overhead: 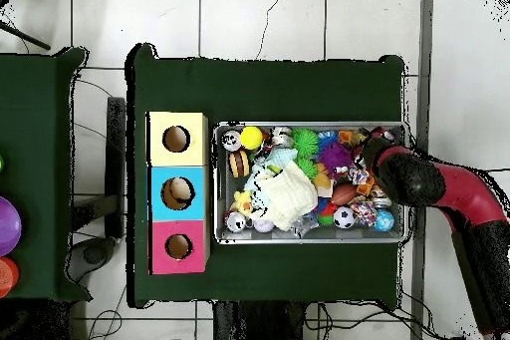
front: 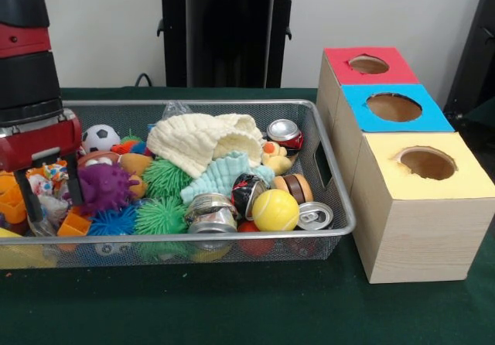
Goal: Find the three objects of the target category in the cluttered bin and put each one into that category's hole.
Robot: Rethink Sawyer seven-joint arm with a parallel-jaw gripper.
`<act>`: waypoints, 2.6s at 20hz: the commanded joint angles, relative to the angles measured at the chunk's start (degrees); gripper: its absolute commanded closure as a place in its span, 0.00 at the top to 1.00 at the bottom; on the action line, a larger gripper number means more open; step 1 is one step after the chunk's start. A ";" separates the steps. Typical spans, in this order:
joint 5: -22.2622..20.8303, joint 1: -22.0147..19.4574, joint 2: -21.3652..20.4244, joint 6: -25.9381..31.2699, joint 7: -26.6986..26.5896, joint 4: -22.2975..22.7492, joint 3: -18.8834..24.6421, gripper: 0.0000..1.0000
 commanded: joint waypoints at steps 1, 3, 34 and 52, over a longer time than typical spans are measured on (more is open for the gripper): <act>-4.92 -1.49 4.85 -0.76 -9.42 0.50 -1.20 1.00; -5.36 -1.72 5.21 -0.24 -10.05 0.09 -1.07 1.00; -12.68 -6.18 12.74 -5.34 -13.54 -1.06 -1.16 1.00; -13.47 -7.01 13.92 -5.85 -13.66 -1.36 -0.44 0.00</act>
